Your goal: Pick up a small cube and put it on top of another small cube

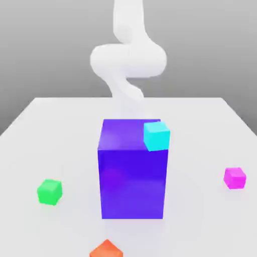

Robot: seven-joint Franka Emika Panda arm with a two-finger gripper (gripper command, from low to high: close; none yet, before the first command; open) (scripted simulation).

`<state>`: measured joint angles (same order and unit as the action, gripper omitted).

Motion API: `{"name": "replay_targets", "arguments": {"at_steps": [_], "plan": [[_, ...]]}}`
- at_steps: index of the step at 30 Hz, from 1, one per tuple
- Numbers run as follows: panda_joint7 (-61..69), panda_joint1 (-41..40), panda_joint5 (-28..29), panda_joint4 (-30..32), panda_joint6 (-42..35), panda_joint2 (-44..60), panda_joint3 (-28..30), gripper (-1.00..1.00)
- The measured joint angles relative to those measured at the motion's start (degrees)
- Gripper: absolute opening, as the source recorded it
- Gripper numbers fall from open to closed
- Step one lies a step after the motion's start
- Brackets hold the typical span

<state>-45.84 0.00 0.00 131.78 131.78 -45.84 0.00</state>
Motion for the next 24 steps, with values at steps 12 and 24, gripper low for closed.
{"name": "replay_targets", "arguments": {"at_steps": [12,24], "plan": [[-19.23,-6.85,-3.79,3.78,4.12,4.89,-17.04,0.0],[-39.21,-12.41,-6.87,8.63,8.11,9.78,-32.49,0.0]]}}
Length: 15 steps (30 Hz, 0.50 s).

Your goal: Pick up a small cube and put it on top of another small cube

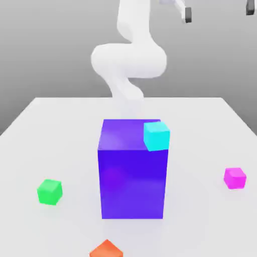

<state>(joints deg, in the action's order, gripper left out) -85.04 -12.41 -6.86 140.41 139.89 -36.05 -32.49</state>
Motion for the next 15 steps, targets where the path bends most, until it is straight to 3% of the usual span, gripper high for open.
{"name": "replay_targets", "arguments": {"at_steps": [7,15], "plan": [[-33.68,-14.38,-3.43,3.88,7.55,12.67,-29.71,0.0],[-52.71,-26.78,-5.82,7.04,12.02,18.88,-50.26,0.0]]}}
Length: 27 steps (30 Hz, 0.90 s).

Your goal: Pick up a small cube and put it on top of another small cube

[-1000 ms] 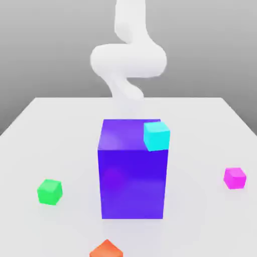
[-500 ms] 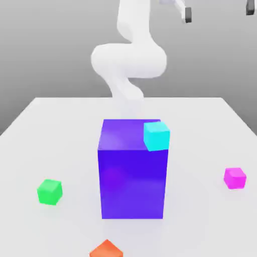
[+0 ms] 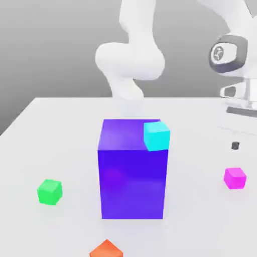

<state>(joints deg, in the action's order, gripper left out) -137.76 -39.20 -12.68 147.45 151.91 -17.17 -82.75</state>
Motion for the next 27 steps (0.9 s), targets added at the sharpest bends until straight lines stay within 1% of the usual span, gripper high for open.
{"name": "replay_targets", "arguments": {"at_steps": [4,8,11,15,16,18,20,21,22,24,27], "plan": [[-6.41,-7.29,-4.58,1.42,1.65,0.89,-11.51,0.0],[-11.09,-12.85,-11.59,2.61,2.73,0.57,-21.77,0.0],[-14.26,-15.3,-17.34,3.39,3.2,0.12,-27.93,0.0],[-18.71,-16.59,-24.75,4.34,3.54,-0.27,-34.24,0.0],[-18.71,-16.59,-24.75,4.34,3.54,-0.27,-34.24,0.0],[-18.23,-18.4,-28.45,4.08,3.98,-1.88,-37.57,0.0],[-18.23,-18.4,-28.45,4.08,3.98,-1.88,-37.57,0.0],[-17.09,-20.52,-30.5,3.64,4.52,-3.23,-40.22,0.0],[-17.09,-20.52,-30.5,3.64,4.52,-3.23,-40.22,0.0],[-14.7,-23.93,-34.09,2.79,5.38,-5.56,-44.43,0.0],[-12.21,-27.15,-37.54,1.9,6.18,-7.62,-48.34,0.0]]}}
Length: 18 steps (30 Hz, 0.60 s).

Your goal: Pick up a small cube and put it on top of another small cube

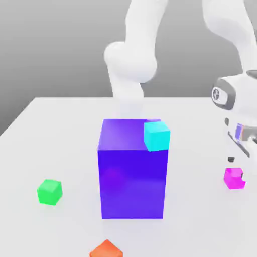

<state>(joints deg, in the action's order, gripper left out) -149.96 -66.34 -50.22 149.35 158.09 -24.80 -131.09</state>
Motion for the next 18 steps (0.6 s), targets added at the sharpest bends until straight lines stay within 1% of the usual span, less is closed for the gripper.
{"name": "replay_targets", "arguments": {"at_steps": [9,10,16,18], "plan": [[7.23,-7.34,-9.75,-2.59,1.55,-4.09,-9.18,0.0],[7.93,-7.93,-10.69,-2.84,1.65,-4.36,-9.94,-1.0],[8.27,-8.25,-11.14,-2.96,1.85,-4.49,-10.33,-1.0],[7.48,-7.6,-10.06,-2.67,1.75,-4.2,-9.5,-1.0]]}}
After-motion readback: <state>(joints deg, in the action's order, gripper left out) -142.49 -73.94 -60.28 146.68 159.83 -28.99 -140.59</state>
